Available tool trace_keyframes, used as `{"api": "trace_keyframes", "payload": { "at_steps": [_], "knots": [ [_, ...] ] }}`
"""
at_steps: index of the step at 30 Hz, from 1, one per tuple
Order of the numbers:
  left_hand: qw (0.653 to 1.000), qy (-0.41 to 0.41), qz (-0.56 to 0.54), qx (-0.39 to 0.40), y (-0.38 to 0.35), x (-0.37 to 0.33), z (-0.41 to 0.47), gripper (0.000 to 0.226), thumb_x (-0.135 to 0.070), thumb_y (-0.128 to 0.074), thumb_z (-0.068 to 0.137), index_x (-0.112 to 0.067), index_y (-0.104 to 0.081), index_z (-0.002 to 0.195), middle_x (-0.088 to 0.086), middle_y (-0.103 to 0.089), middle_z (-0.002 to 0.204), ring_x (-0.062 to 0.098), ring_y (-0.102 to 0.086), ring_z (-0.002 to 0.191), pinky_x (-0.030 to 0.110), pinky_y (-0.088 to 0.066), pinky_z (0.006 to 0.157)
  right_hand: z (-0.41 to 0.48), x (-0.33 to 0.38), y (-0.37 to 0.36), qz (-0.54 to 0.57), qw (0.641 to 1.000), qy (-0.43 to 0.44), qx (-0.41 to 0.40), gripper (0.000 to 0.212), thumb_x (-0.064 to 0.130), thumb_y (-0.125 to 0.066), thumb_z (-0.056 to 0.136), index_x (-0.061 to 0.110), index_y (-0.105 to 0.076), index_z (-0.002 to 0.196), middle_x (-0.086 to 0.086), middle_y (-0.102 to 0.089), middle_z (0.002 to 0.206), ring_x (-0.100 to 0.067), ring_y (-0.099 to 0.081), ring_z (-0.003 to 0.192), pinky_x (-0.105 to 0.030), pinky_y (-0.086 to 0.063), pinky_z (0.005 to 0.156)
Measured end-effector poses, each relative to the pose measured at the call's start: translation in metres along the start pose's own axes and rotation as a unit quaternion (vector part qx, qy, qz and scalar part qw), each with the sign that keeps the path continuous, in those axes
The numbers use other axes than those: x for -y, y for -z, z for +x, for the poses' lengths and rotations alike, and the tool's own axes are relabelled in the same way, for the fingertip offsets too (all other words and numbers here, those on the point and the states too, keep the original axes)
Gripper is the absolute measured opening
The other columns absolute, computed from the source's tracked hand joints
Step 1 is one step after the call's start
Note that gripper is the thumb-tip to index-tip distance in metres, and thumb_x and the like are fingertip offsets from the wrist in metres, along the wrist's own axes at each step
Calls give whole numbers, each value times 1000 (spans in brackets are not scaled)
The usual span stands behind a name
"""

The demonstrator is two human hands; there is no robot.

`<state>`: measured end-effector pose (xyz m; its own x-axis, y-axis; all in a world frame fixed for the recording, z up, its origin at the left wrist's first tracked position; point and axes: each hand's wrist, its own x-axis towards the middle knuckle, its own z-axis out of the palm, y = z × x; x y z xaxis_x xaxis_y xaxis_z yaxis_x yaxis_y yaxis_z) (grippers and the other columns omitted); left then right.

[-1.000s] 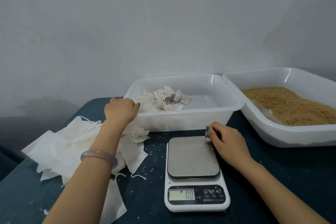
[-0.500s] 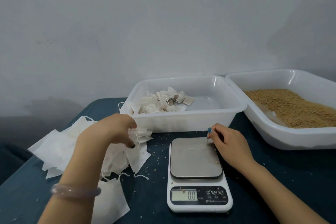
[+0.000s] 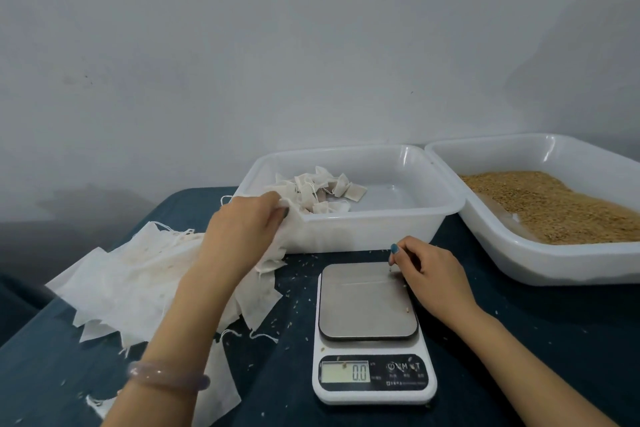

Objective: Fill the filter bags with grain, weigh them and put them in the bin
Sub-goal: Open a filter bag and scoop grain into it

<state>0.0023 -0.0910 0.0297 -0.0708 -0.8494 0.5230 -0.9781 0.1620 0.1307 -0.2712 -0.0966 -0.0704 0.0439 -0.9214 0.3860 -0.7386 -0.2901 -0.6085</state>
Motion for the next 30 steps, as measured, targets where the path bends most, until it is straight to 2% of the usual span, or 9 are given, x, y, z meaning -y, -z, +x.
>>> {"api": "trace_keyframes", "payload": {
  "at_steps": [3,7,10,15,18,20,25,28,30],
  "knots": [
    [988,10,-154,-16,-20,-17,2,14,-21,-51,100,-13,-58,91,-2,-52,64,22,-47,62,32,-27,55,0,0,0,1,1000,-3,-1,25,38,-48,98,35,-59,76,12,-62,64,-1,-55,62,-19,-27,50],
    [959,76,-270,45,-55,-37,0,30,-24,-56,98,-24,-47,69,-9,-50,60,10,-45,60,17,-33,55,1,2,1,30,1000,-5,-4,23,42,-51,97,40,-61,76,22,-66,71,0,-58,65,-18,-33,54],
    [912,127,-380,92,-76,-52,-6,25,-35,-60,96,-27,-59,73,-13,-53,59,1,-45,58,10,-34,50,2,4,2,76,997,-10,0,24,45,-51,97,40,-65,79,27,-65,72,0,-61,67,-21,-38,57],
    [892,129,-432,26,-88,-66,-24,10,-33,-62,95,-34,-64,85,-16,-67,75,-3,-56,67,10,-42,57,-2,15,4,114,993,-8,13,40,77,-33,82,54,-60,64,19,-70,77,4,-64,72,-27,-46,63],
    [888,88,-451,11,-88,-70,-28,17,-31,-67,94,-23,-62,80,-6,-64,69,-1,-51,60,14,-39,54,-2,17,0,92,995,0,25,51,84,-35,74,43,-64,73,15,-65,70,-4,-61,68,-28,-46,61],
    [864,66,-498,39,-87,-71,-28,13,-30,-69,93,-20,-65,85,-3,-68,75,1,-56,65,19,-45,59,-2,15,-3,74,997,14,15,56,80,-42,75,31,-68,80,8,-62,69,-9,-56,68,-29,-45,60],
    [828,79,-552,59,-87,-69,-29,9,-26,-71,92,-17,-69,91,0,-72,82,11,-66,77,35,-56,69,0,14,-3,144,989,8,24,38,58,-57,86,22,-71,80,1,-65,76,-17,-59,75,-44,-50,69],
    [787,116,-601,75,-87,-65,-28,12,-27,-68,92,-15,-72,93,-3,-72,77,10,-67,74,27,-57,64,-1,18,0,233,972,4,43,39,58,-59,80,24,-76,89,2,-72,84,-19,-65,82,-45,-54,74],
    [763,137,-627,79,-85,-65,-29,20,-33,-66,87,-15,-73,93,-5,-71,76,7,-67,72,23,-56,65,0,20,2,269,962,6,53,38,54,-64,79,20,-77,89,-5,-73,85,-30,-65,83,-50,-53,75]
  ]
}}
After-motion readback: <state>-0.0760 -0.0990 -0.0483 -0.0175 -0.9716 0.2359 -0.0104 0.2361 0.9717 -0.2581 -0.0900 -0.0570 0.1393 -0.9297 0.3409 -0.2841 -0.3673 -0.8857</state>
